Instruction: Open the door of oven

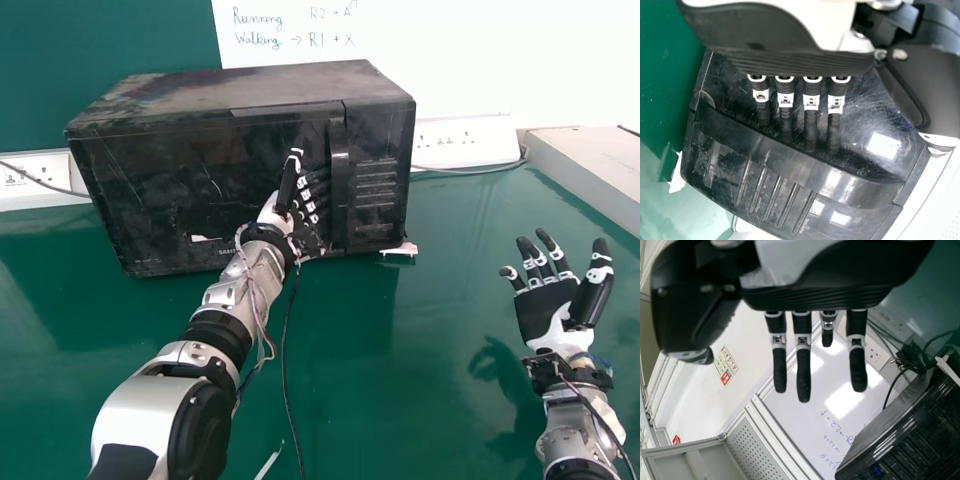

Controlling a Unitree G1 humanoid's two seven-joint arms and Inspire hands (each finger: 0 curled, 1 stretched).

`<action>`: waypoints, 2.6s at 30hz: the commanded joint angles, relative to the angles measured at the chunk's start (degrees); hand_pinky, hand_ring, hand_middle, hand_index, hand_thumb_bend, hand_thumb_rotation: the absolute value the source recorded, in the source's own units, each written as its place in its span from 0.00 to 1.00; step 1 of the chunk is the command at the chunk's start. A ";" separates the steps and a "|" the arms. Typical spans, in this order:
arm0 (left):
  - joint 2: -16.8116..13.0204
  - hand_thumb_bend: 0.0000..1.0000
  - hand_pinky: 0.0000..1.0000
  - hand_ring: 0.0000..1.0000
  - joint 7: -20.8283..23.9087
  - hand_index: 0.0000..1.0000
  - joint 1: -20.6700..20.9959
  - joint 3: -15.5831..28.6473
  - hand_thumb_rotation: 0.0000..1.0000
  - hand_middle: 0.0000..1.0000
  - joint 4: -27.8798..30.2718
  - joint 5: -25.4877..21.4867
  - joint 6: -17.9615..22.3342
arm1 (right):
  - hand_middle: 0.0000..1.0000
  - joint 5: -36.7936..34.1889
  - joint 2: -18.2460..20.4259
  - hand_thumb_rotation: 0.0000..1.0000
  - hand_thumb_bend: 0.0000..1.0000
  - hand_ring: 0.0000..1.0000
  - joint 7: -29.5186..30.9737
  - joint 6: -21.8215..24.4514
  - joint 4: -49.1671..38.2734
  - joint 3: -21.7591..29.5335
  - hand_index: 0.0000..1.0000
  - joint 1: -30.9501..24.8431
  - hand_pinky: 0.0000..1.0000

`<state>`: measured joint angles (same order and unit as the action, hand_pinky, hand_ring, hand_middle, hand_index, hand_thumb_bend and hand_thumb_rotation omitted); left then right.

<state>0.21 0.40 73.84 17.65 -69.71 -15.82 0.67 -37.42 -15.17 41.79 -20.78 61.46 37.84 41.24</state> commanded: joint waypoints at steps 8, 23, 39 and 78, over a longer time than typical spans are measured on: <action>1.79 0.85 0.28 0.39 -1.48 0.59 0.68 -0.31 0.77 0.49 -0.48 0.99 2.24 | 0.91 -0.09 0.84 0.90 1.00 0.93 -0.16 -0.33 0.08 0.02 0.85 -1.69 0.78; 3.83 0.85 0.28 0.39 -0.98 0.55 0.82 -1.37 0.80 0.49 -1.24 3.94 5.01 | 0.90 -0.08 1.23 0.91 1.00 0.93 -0.37 -0.06 -1.35 -0.22 0.85 -2.36 0.74; 5.69 0.81 0.26 0.37 3.71 0.53 0.68 -3.87 0.86 0.44 -3.24 8.91 7.53 | 0.90 -0.06 1.15 0.89 1.00 0.91 -0.32 0.40 -1.19 -0.35 0.85 -2.51 0.71; 5.65 0.82 0.05 0.09 -4.26 0.30 -0.29 -9.71 0.91 0.15 -4.57 15.59 8.61 | 0.90 -0.38 1.47 0.89 1.00 0.91 0.31 1.11 -1.89 -0.33 0.84 -2.56 0.72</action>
<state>3.76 -1.64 73.94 9.64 -73.46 -1.15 9.41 -37.50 -14.61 41.69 -20.19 59.02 37.54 40.15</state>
